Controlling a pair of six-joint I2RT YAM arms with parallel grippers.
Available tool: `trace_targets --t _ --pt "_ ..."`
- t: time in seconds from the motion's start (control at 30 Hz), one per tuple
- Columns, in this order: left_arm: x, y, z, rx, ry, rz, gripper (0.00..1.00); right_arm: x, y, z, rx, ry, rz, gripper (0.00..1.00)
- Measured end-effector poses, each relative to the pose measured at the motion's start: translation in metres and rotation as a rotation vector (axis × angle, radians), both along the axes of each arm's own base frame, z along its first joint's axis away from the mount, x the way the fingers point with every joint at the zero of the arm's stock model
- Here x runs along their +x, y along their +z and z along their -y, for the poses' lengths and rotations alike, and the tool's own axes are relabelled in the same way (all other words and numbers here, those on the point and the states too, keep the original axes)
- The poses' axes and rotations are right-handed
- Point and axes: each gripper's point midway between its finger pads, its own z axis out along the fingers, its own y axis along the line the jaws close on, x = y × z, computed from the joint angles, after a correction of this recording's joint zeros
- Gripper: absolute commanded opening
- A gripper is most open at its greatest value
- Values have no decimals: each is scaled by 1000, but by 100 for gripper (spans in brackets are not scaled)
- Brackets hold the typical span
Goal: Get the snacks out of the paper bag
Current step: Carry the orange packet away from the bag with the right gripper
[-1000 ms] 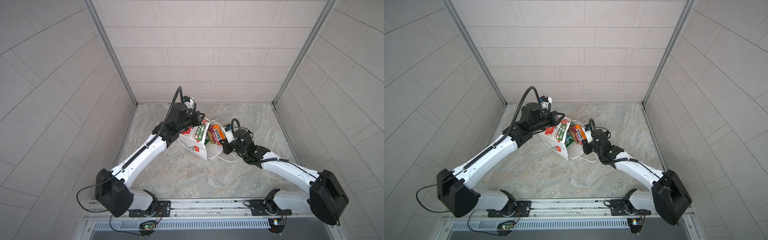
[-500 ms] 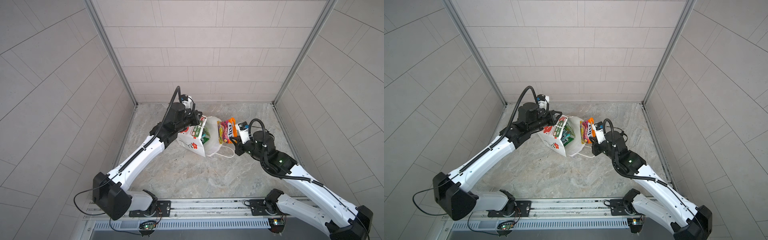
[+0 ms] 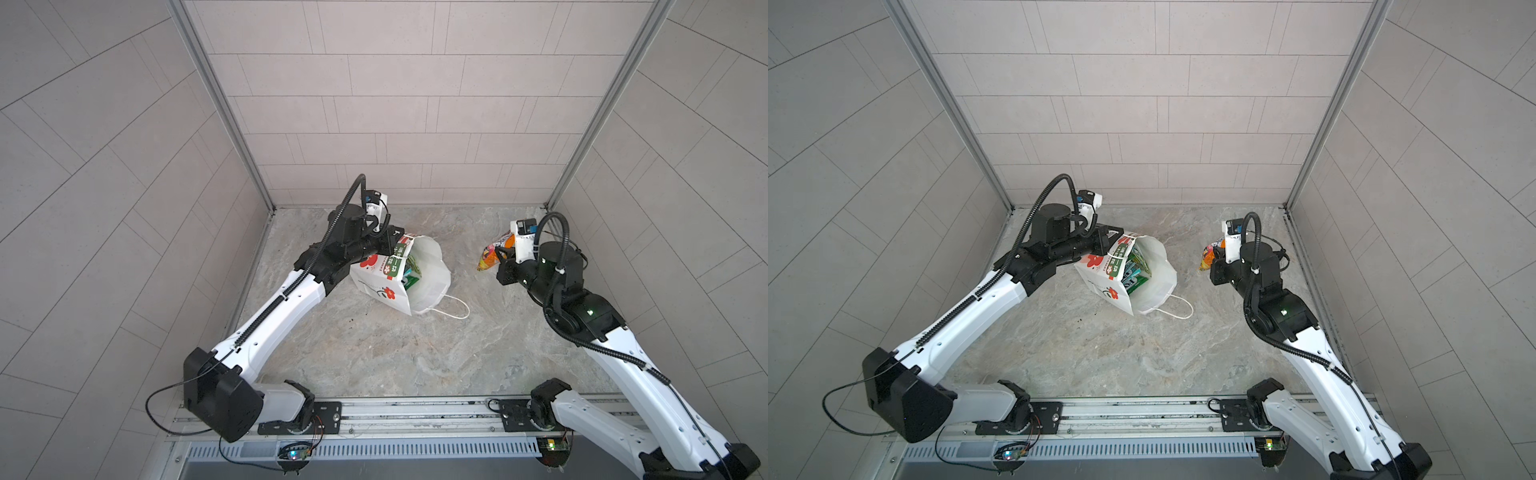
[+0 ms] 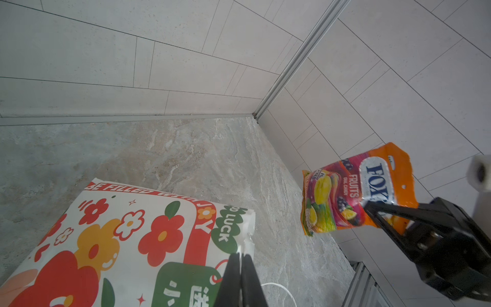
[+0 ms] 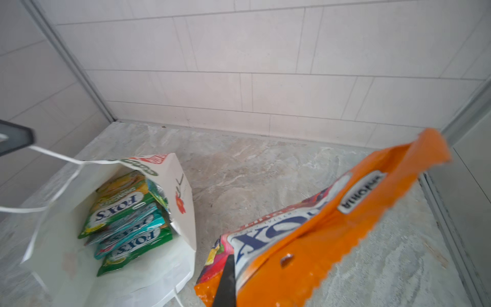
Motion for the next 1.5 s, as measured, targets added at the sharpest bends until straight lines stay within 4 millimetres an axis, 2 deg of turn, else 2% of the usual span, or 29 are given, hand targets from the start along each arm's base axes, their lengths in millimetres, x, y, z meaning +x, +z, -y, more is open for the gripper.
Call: trace_targets --t 0.17,0.27,0.37,0.57,0.73,0.87,1.0,1.17,1.3,1.4,1.5 --pt "-7 1 1 34 -62 15 0 41 -54 9 1 -19 -157 0" --pt "-11 3 3 52 -97 26 0 64 -86 7 15 3 -232 0" --pt "-17 6 4 67 -131 31 0 89 -109 -1 39 40 -284 0" --pt "-31 8 8 90 -217 34 0 147 -129 -32 139 177 -294 0" --pt "-40 5 3 114 -231 51 0 180 -142 -50 213 259 -293 0" --pt "-44 3 0 117 -224 56 0 192 -162 -44 249 268 -328 0" --pt "-39 0 -2 112 -195 54 0 197 -185 -20 283 238 -380 0" --pt "-29 -4 -11 95 -134 49 0 200 -204 12 303 179 -421 1" --pt "-25 -3 -14 85 -107 51 0 199 -222 26 274 134 -473 5" --pt "-23 0 -15 77 -100 57 0 199 -232 33 240 104 -506 12" --pt "-23 1 -15 68 -97 56 0 199 -237 40 203 68 -529 25"
